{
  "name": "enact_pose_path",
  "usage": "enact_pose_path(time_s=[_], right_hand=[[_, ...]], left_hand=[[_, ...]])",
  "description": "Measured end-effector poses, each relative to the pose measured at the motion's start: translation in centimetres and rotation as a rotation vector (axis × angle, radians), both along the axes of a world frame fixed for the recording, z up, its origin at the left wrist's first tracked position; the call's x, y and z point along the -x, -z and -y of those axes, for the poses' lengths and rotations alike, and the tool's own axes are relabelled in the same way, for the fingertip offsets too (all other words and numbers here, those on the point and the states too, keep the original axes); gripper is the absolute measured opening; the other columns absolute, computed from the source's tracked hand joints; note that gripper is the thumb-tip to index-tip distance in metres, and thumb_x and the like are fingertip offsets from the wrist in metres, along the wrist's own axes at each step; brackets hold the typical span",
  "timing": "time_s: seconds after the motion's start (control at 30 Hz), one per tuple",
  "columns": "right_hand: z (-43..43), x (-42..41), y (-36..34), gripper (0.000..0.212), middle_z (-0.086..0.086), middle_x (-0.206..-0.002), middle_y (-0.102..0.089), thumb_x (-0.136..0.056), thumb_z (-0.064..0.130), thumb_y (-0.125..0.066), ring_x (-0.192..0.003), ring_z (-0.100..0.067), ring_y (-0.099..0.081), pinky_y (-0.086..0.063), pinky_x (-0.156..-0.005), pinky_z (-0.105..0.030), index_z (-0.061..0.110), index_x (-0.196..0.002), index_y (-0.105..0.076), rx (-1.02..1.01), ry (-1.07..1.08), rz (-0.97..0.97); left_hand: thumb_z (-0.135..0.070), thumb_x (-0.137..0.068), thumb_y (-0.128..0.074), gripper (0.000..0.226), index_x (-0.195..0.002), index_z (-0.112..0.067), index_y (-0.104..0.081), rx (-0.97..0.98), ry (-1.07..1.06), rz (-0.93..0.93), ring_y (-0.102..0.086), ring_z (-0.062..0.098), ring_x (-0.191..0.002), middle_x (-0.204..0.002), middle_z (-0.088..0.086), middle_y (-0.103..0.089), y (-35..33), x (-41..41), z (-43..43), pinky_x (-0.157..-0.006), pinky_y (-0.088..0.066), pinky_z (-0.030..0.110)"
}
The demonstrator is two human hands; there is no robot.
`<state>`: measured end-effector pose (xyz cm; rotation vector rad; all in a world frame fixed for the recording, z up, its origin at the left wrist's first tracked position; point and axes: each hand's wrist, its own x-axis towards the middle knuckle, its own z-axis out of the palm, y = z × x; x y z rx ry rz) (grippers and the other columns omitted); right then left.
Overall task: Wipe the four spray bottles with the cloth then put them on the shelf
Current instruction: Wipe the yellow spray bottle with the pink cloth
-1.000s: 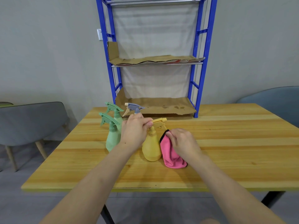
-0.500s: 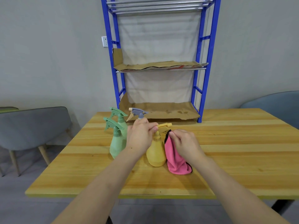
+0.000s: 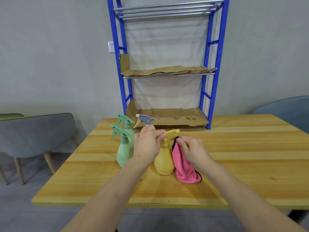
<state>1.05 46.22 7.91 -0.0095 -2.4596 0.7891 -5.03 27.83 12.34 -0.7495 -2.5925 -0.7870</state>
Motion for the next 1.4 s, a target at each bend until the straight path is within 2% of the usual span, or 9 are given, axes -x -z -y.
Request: enact_pose_path(time_s=[0.2,0.33,0.5,0.63,0.87,1.07,1.2,1.3,1.4], right_hand=[[0.2,0.0,-0.8,0.016,0.015,-0.079,-0.058,-0.102,0.020,-0.060,-0.076,-0.001,-0.053,-0.037,-0.067,-0.016,0.022,-0.086,-0.058,0.046,-0.061,0.018],[-0.1,-0.1,-0.4,0.019,0.018,-0.078,-0.061,-0.104,0.029,-0.057,-0.078,0.005,-0.055,-0.036,-0.066,-0.010,0.026,-0.089,-0.068,0.006,-0.035,0.042],[-0.7,0.0,-0.2,0.023,0.016,-0.088,-0.068,-0.106,0.032,-0.053,-0.085,0.003,-0.059,-0.040,-0.073,-0.012,0.026,-0.099,-0.074,0.043,-0.025,0.079],[0.0,-0.8,0.4,0.022,0.016,-0.092,-0.072,-0.106,0.029,-0.054,-0.090,-0.001,-0.063,-0.048,-0.079,-0.024,0.026,-0.101,-0.075,0.248,-0.023,0.063],[0.3,-3.7,0.8,0.028,0.007,-0.078,-0.070,-0.107,0.024,-0.052,-0.076,-0.010,-0.063,-0.047,-0.068,-0.033,0.026,-0.090,-0.075,0.533,0.044,-0.116],[1.1,-5.0,0.6,0.022,0.012,-0.084,-0.072,-0.106,0.023,-0.056,-0.081,-0.007,-0.065,-0.048,-0.070,-0.025,0.025,-0.095,-0.075,0.595,0.036,-0.183],[2.6,-4.9,1.6,0.017,0.014,-0.091,-0.076,-0.103,0.023,-0.061,-0.088,-0.003,-0.068,-0.051,-0.078,-0.023,0.024,-0.101,-0.078,0.634,0.075,-0.158],[3.7,-4.4,2.8,0.017,0.012,-0.085,-0.075,-0.102,0.024,-0.061,-0.080,-0.006,-0.066,-0.050,-0.072,-0.024,0.026,-0.096,-0.077,0.667,0.063,-0.094],[4.8,-3.8,3.7,0.019,0.012,-0.084,-0.074,-0.103,0.030,-0.059,-0.080,-0.012,-0.067,-0.053,-0.071,-0.032,0.030,-0.098,-0.078,0.642,0.053,-0.046]], left_hand=[[-0.038,-0.107,-0.050,0.026,-0.115,-0.033,-0.074,-0.026,-0.008,0.011,-0.047,0.016,-0.110,-0.104,-0.004,-0.057,0.1,-0.3,-0.4,-0.087,-0.028,0.036],[-0.039,-0.107,-0.049,0.026,-0.116,-0.036,-0.073,-0.017,-0.013,0.012,-0.047,0.017,-0.112,-0.103,-0.004,-0.056,0.2,-0.2,-0.2,-0.090,-0.032,0.038],[-0.040,-0.107,-0.049,0.027,-0.116,-0.035,-0.073,-0.017,-0.021,0.007,-0.047,0.016,-0.110,-0.101,-0.005,-0.054,0.0,-0.4,-0.3,-0.089,-0.031,0.036],[-0.040,-0.107,-0.049,0.028,-0.115,-0.033,-0.074,-0.033,-0.044,-0.013,-0.048,0.016,-0.109,-0.102,-0.004,-0.055,0.3,-0.9,-0.2,-0.087,-0.027,0.033],[-0.042,-0.106,-0.050,0.024,-0.109,-0.039,-0.074,-0.052,-0.063,-0.049,-0.048,0.013,-0.100,-0.097,-0.005,-0.053,0.7,-1.1,-0.4,-0.083,-0.033,0.035],[-0.035,-0.102,-0.061,0.020,-0.117,-0.032,-0.075,-0.259,0.016,0.031,-0.056,0.012,-0.090,-0.099,-0.007,-0.058,1.2,-1.2,-0.2,-0.087,-0.052,0.042],[-0.028,-0.102,-0.062,0.034,-0.136,-0.026,-0.061,-0.448,0.084,0.085,-0.058,-0.001,-0.090,-0.101,-0.014,-0.056,2.4,-2.3,1.1,-0.086,-0.049,0.022],[-0.030,-0.102,-0.061,0.025,-0.127,-0.028,-0.058,-0.573,0.025,0.173,-0.061,0.000,-0.097,-0.109,-0.010,-0.063,4.3,-3.2,2.1,-0.089,-0.053,0.027],[-0.028,-0.102,-0.062,0.017,-0.119,-0.025,-0.064,-0.525,0.015,0.225,-0.062,-0.001,-0.099,-0.111,-0.013,-0.067,6.2,-3.7,2.6,-0.090,-0.055,0.028]])
